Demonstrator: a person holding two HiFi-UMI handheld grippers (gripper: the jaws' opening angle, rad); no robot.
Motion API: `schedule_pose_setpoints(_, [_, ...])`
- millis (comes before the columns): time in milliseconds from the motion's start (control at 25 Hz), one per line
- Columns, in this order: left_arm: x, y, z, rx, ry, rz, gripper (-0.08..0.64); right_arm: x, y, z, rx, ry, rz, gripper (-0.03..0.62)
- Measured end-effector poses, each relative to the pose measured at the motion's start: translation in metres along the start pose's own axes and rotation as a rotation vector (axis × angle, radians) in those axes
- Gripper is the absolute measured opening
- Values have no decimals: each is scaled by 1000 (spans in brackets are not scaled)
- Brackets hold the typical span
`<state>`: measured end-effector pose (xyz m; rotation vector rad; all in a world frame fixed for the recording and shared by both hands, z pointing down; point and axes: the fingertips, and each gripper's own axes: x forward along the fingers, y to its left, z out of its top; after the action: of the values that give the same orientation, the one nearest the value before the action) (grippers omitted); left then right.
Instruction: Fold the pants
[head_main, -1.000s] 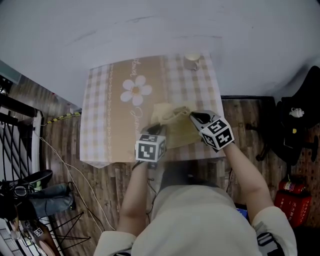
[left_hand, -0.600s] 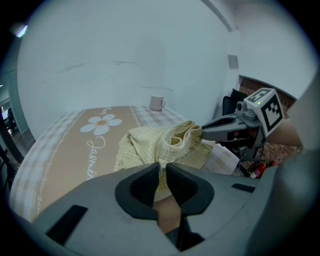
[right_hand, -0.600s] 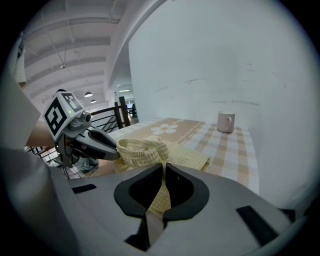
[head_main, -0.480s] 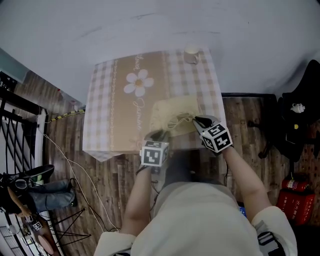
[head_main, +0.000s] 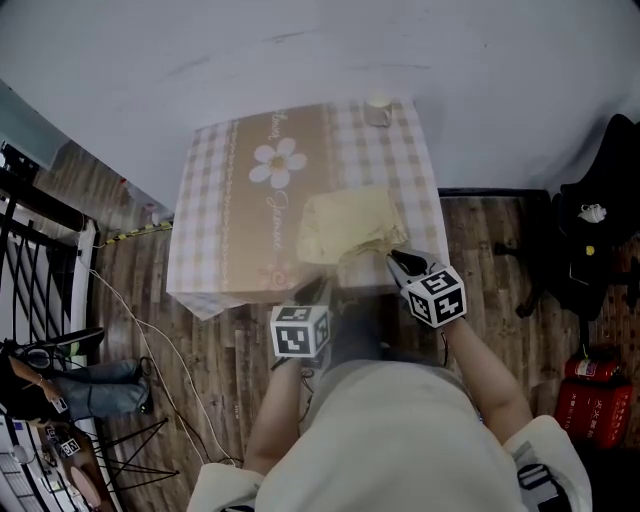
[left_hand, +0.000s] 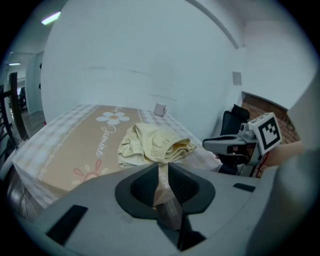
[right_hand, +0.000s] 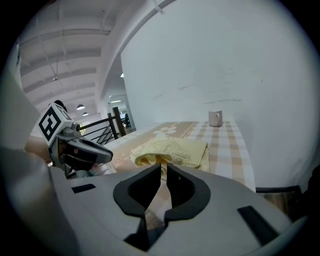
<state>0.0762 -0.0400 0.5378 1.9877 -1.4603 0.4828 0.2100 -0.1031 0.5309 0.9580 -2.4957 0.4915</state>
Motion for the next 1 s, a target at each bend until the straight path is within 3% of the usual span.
schedule_pose_setpoints(400, [-44, -35, 1, -64, -145, -16, 28, -60, 45, 11, -44, -126, -2, 22])
schedule_pose_setpoints(1000, [-62, -53, -2, -52, -179, -39, 20, -88, 58, 17, -86, -171, -22, 0])
